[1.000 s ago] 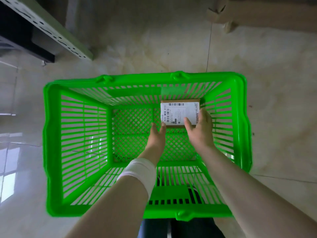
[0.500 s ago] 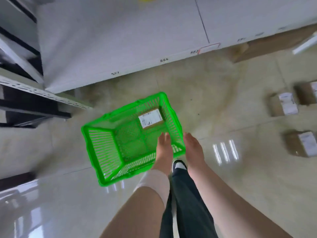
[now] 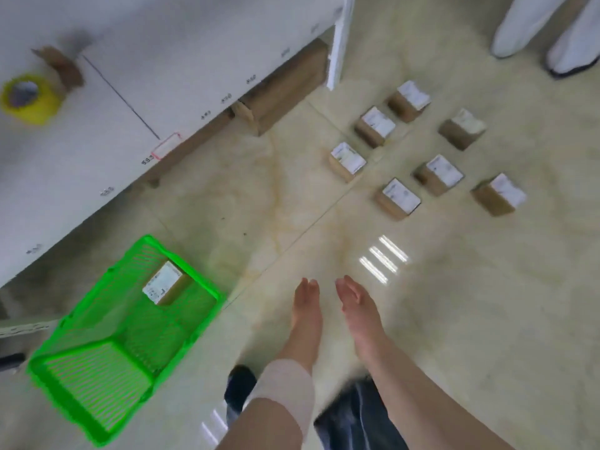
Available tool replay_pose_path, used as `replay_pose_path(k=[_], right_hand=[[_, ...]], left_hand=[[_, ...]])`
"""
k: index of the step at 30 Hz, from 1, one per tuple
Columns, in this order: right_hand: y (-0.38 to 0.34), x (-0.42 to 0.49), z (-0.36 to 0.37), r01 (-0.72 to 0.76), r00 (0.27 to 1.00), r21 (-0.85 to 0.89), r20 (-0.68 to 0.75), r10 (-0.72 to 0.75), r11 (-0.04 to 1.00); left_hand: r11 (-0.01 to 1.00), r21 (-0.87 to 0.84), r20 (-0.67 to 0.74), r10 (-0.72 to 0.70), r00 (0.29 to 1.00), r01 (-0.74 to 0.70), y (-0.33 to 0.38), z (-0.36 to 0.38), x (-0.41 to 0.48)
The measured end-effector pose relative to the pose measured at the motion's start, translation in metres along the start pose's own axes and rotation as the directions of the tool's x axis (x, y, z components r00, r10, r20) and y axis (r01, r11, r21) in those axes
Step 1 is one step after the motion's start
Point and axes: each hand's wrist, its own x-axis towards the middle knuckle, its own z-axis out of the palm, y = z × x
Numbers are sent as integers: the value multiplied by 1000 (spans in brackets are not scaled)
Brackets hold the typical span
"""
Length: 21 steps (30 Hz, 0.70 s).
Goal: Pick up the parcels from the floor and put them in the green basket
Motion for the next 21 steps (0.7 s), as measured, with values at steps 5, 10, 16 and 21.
replay_pose_path(k=[5, 10, 16, 21], right_hand=[[-40, 29, -156, 71, 992, 32, -102, -67, 997], [-78, 54, -268, 76, 978, 81, -201, -58, 994], [-153, 111, -358, 79, 975, 83, -216, -59, 993], [-194, 160, -434, 102, 960, 122, -273, -65, 987]], left_hand=[[998, 40, 89, 48, 995, -52, 24, 145, -18], [991, 66, 200, 100, 975, -116, 67, 269, -25], [988, 109, 243, 79, 967, -108, 128, 386, -3], [966, 210, 253, 95, 963, -151, 153, 474, 30]])
